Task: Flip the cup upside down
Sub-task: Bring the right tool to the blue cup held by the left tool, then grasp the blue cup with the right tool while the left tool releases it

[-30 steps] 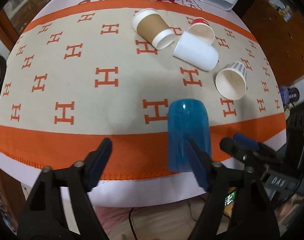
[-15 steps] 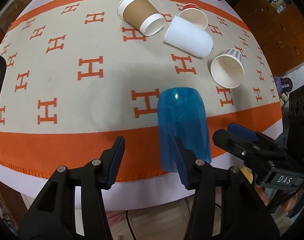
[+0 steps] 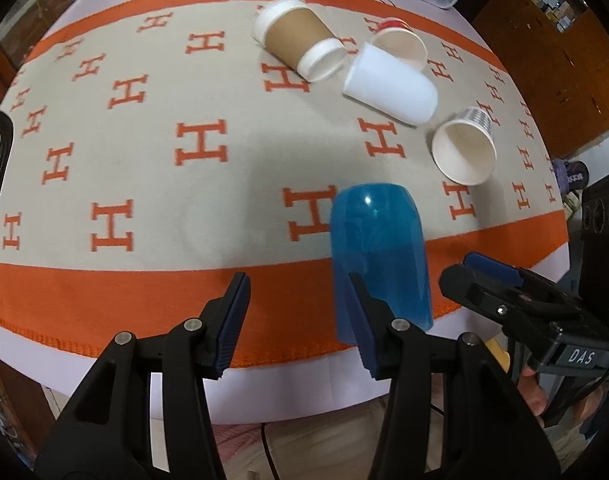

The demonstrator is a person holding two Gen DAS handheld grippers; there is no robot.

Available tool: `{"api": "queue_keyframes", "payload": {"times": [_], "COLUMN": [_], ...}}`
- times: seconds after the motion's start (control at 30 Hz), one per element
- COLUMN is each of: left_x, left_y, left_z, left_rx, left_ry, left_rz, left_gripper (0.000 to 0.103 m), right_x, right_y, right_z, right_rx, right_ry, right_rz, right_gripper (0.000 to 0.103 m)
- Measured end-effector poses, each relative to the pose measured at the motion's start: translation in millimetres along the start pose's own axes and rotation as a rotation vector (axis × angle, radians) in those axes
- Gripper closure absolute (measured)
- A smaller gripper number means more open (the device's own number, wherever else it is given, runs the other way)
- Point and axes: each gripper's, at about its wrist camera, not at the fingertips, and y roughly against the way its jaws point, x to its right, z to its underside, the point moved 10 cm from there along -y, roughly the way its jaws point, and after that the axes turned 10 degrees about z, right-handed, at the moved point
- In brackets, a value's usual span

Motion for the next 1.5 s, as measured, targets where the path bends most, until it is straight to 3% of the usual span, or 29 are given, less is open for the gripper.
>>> {"api": "queue_keyframes", "payload": {"times": [0.23,0.47,0.73,0.9,1.07,1.2,1.5], "left_x": [-14.4,-40.4,-47.9,-44.3,-43.3,-46.7,-55.4], "left_y": [10.3,3.1,-2.9,-8.8,-11.1,-7.6,8.3], "left_z": [-4.7,-1.4,-1.5,-3.3,-6.7,-12.2,-31.7], "left_rx": [0.048,0.069,0.115,0.111,0.129,0.173,0.325], "left_ry": [0.006,0.079,0.043,0.034,0.028,0.032,0.06], "left_rz": [0.015,0.027,0.024,0.042,0.037,0.01,-0.064], "left_gripper": [0.057,0.057,0.057,0.057,0.057,0.057,0.057], "right_x": [-12.4,-24.4,-33.0,-37.5,-38.6,-41.3,-54.0], "right_y": [-7.7,-27.6,-53.9,-63.8,-63.6,-48.5,0.1], "right_z": [0.6,-3.4,-7.9,-5.6,-4.4,-14.8,-64.4], "right_rx": [-0.051,-0.116,-0.177,-0.195,-0.186,-0.092,0.445], "right_ry": [-0.004,0.004,0.023,0.043,0.043,0.075,0.255], "right_rz": [-0.057,-0.091,-0.086,-0.08,-0.096,-0.098,0.078], "right_gripper": [0.013,0.013,0.013,0.031,0.033,0.033,0.033]}}
